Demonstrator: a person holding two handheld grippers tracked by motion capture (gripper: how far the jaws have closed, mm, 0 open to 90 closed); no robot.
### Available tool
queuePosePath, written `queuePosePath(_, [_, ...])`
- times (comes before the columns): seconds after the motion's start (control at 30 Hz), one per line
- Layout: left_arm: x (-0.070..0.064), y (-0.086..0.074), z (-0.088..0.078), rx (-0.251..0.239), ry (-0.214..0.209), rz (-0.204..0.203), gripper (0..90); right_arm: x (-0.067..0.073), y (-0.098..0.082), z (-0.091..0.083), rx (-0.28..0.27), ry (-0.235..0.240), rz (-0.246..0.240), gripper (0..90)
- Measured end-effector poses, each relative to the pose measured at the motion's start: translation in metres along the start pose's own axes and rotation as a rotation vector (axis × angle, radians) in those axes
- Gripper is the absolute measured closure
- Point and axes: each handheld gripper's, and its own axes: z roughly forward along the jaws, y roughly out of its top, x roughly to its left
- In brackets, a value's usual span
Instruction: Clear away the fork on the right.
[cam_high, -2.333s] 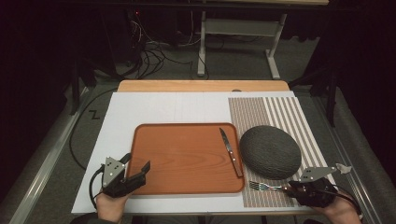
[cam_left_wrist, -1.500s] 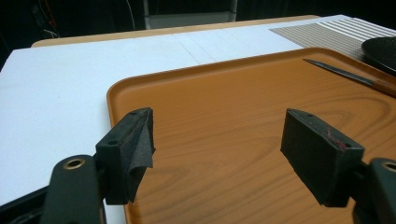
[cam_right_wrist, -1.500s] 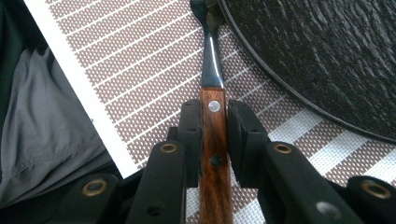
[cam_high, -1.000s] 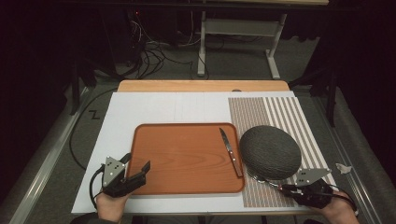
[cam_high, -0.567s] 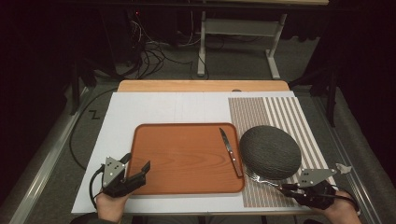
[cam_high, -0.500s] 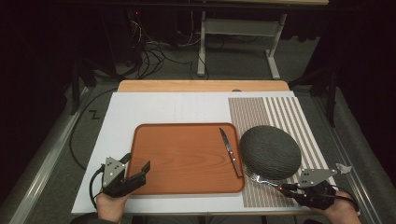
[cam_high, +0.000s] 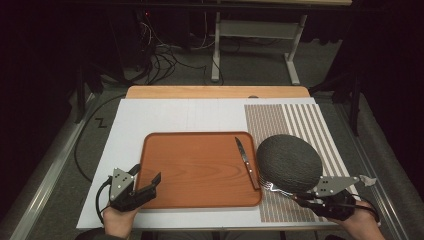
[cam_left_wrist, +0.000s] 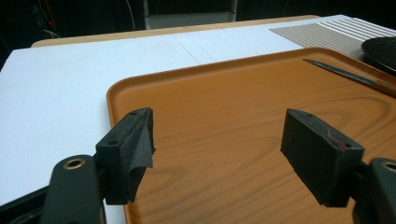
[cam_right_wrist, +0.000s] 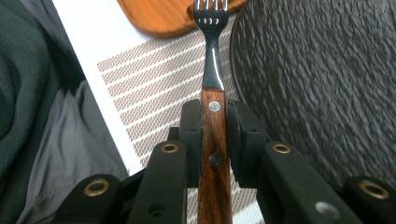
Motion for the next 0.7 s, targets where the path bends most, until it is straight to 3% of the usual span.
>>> queuePosePath(0.4, [0.001,0.0,0.0,-0.001,-0.001,-0.001,26.0,-0.004,0.031,0.014,-0.019,-0.009,0.031,79.3])
queuePosePath(0.7, [0.001,0.0,0.0,0.0,-0.002,-0.001,25.9,-0.007,0.053,0.026,0.001,-0.032,0.082,79.3])
